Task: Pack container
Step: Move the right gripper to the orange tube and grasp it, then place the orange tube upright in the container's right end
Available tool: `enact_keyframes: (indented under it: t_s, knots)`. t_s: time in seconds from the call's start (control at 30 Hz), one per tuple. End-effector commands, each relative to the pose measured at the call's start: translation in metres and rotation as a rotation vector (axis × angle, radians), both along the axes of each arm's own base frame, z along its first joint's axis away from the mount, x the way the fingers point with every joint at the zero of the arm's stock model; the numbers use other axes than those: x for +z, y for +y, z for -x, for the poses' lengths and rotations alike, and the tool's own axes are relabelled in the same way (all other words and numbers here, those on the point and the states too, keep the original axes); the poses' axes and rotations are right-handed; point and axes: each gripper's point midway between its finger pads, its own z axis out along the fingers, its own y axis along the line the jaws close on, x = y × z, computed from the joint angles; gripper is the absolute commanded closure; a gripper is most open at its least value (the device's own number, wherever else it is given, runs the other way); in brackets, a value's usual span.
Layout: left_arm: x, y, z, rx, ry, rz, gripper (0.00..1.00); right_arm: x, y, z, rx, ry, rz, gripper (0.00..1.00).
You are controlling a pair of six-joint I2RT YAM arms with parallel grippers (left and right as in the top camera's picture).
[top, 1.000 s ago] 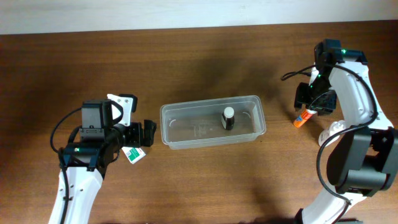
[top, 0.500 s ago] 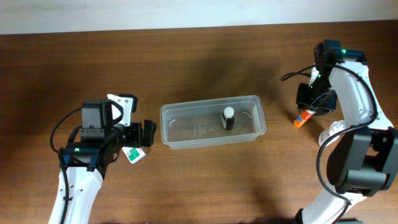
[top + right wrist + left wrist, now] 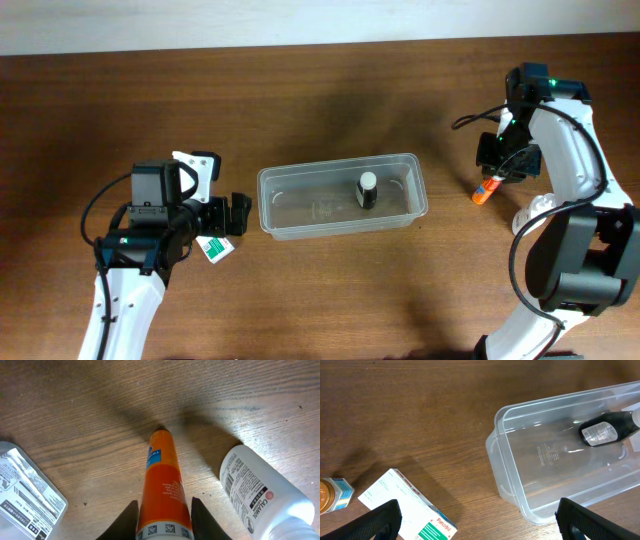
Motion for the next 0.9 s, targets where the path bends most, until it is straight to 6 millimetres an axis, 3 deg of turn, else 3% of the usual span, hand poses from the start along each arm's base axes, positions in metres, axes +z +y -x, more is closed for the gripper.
enact_keyframes:
  t_s: [0.0, 0.23, 0.37, 0.53, 0.67, 0.77, 0.87]
  knots:
    - [0.010, -0.003, -0.004, -0.007, -0.024, 0.011, 0.00, -0.003, -0.001, 0.002, 0.001, 0.007, -0.006, 0.81]
    - [0.010, -0.003, -0.004, -0.007, -0.024, 0.011, 0.00, 0.004, 0.000, -0.002, 0.045, -0.024, -0.003, 0.86]
    - [0.010, -0.003, -0.004, -0.007, -0.024, 0.011, 0.00, 0.028, 0.007, -0.006, 0.090, -0.096, -0.024, 0.85]
    - [0.010, -0.003, -0.004, -0.007, -0.024, 0.011, 0.00, 0.085, 0.047, -0.009, 0.233, -0.268, -0.131, 0.85]
    - [0.010, -0.003, -0.004, -0.007, -0.024, 0.011, 0.00, 0.124, 0.083, 0.003, 0.341, -0.372, -0.145, 0.86]
    - [0.010, -0.003, -0.004, -0.007, -0.025, 0.011, 0.01, 0.141, 0.112, 0.013, 0.426, -0.418, -0.154, 0.85]
    - [0.010, -0.003, -0.004, -0.007, -0.025, 0.011, 0.00, 0.145, 0.137, 0.019, 0.492, -0.424, -0.169, 0.85]
